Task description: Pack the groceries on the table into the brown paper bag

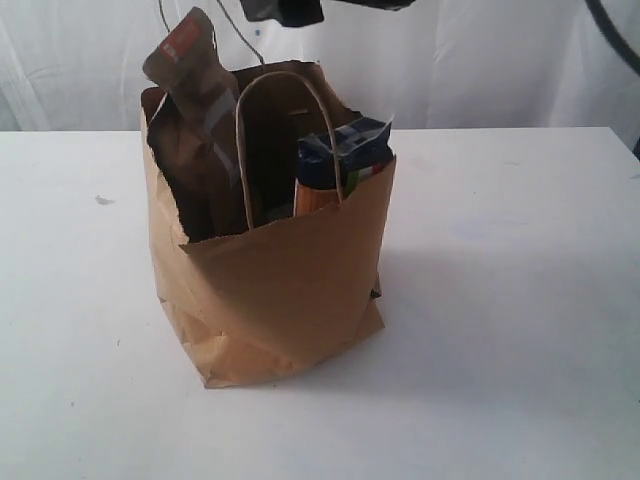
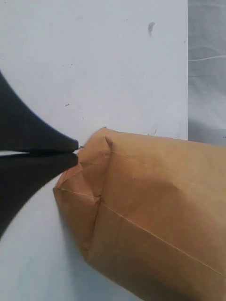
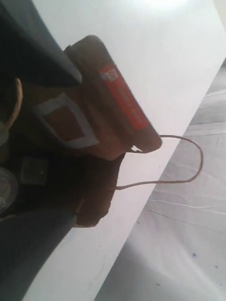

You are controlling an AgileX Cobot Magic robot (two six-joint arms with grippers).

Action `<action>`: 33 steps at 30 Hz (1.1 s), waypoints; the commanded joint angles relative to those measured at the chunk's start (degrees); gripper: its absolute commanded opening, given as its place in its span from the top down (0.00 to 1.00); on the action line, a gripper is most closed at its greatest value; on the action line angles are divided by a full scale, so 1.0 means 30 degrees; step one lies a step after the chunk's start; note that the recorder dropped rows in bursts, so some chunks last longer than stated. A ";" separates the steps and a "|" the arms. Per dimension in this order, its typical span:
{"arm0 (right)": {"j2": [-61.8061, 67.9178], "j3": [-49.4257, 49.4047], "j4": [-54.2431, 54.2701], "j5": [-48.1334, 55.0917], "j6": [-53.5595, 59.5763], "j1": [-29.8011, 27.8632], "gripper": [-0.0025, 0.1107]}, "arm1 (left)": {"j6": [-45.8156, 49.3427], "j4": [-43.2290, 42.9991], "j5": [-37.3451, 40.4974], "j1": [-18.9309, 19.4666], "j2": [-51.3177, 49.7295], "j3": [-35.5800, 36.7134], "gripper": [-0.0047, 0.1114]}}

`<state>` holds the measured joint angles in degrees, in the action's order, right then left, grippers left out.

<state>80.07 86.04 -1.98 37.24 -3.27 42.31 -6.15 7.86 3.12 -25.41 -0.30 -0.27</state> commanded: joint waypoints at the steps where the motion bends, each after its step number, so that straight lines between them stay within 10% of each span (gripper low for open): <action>1: -0.0962 0.0037 -0.0128 -0.0743 0.0224 -0.0013 0.38 | 0.0052 0.0200 -0.0043 0.0089 0.0100 0.0091 0.96; 10: -0.3045 0.0037 -0.0164 0.0710 0.1225 -0.0013 0.38 | 0.0052 0.0200 -0.0043 0.0089 0.0100 0.0091 0.96; 20: -0.3128 0.0049 0.5710 1.0013 0.9834 -0.0013 0.40 | 0.0052 0.0200 -0.0043 0.0089 0.0100 0.0091 0.96; 33: -0.0156 0.0049 0.5350 0.9401 1.2975 0.3862 0.40 | 0.0052 0.0200 -0.0043 0.0089 0.0100 0.0091 0.96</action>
<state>78.19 86.04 15.54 67.83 34.78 51.40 -6.15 7.86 3.12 -25.41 -0.30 -0.27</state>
